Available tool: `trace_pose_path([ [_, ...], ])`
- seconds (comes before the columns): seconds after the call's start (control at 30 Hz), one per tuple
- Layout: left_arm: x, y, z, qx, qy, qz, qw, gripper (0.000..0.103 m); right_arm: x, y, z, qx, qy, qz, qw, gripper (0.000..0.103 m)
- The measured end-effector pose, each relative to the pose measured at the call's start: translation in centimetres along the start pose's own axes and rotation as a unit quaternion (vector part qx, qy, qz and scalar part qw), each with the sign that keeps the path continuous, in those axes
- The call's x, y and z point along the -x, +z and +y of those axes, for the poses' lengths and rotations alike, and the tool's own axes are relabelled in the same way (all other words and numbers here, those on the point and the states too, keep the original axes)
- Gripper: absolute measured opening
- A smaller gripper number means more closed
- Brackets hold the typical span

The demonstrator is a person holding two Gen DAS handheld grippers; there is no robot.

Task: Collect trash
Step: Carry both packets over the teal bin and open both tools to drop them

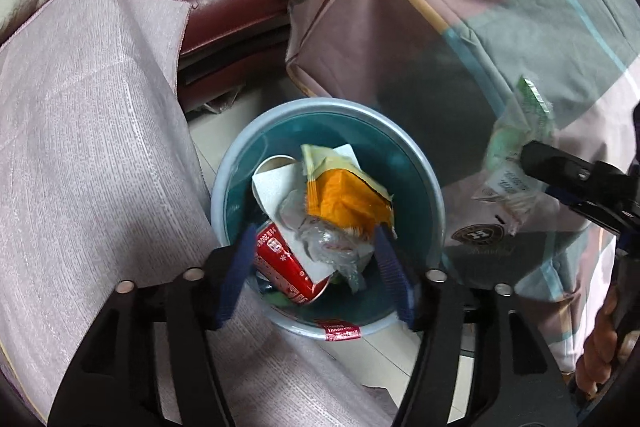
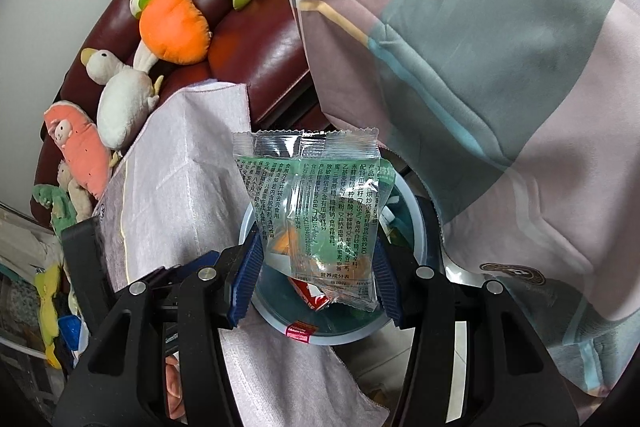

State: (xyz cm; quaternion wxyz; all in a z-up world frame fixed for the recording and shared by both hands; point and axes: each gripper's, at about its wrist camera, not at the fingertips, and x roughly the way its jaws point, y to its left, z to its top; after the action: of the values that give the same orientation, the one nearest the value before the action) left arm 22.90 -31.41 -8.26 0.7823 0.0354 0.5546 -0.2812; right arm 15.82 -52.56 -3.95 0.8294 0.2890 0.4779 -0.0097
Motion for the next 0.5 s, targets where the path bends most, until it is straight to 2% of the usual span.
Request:
trace_pose_path([
  [0.07, 0.2, -0.2, 0.0, -0.001, -0.001, -0.002, 1.0, 0.078, -0.3, 0.1, -0.1, 0.0, -0.002, 0.004, 1.0, 0.05],
  [0.17, 0.6, -0.7, 0.2, -0.001, -0.005, -0.003, 1.0, 0.085, -0.9, 0.2, 0.2, 0.002, -0.002, 0.011, 1.0, 0.05],
  [0.5, 3.0, -2.8, 1.5, 0.012, -0.008, -0.016, 0.9998, 0.089, -2.5, -0.3, 2.5, 0.023, 0.004, 0.032, 0.999, 0.051],
])
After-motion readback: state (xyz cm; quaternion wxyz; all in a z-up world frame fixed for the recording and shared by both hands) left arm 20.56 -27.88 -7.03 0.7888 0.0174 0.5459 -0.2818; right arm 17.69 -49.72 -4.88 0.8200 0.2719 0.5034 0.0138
